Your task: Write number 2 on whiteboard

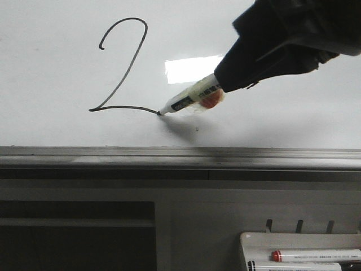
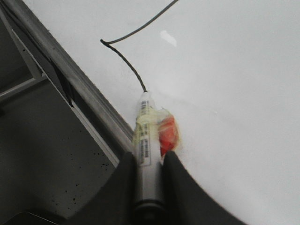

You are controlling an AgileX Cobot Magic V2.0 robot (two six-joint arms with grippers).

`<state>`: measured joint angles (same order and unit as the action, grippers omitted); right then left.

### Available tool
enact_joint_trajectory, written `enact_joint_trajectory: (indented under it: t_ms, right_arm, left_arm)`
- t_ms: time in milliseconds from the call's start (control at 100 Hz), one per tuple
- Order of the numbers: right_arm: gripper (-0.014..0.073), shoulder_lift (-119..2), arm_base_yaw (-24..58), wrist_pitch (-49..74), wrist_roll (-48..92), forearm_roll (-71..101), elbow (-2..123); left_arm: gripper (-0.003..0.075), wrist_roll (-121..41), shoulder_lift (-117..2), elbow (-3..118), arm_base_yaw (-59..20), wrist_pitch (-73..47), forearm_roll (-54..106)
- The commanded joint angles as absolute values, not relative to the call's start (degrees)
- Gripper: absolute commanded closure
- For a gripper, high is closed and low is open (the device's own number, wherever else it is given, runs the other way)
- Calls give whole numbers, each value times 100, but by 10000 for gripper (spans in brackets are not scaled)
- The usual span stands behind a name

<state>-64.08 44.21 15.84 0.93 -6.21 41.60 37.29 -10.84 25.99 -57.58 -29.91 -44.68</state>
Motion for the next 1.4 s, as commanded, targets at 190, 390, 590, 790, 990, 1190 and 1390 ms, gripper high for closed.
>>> enact_joint_trajectory:
  t_ms: [190,390,590,790,990,1190,1390]
  right_arm:
    - [664,-6165,5175,1750,94,-844,4906]
    - [664,-6277,5661,2337,94,-917,5354]
    - [664,-6363,5832,2722,94,-895,5553]
    - [664,-6363,6063,2914,94,-839,5580]
    - [664,-6363,6297,3014,94,-803,5580]
    - [664,-6363,6294,3034,94,-803,5580]
    - [664,-6363,6294,2964,94,-803,5580]
  left_arm:
    - [740,3361,-1407,2636,-5776,-1783,-4604]
    - [478,2840,-2427,2390,-5776,-788,-4712]
    - [283,2840,-3840,2402,-5776,-324,-6062]
    - [303,2850,-4960,2756,-5776,-292,-6307]
    - [303,2860,-5515,3025,-5776,-346,-6307]
    - [398,2913,-5606,3025,-5776,-346,-6242]
    - [698,2913,-5606,3025,-5776,-277,-6242]
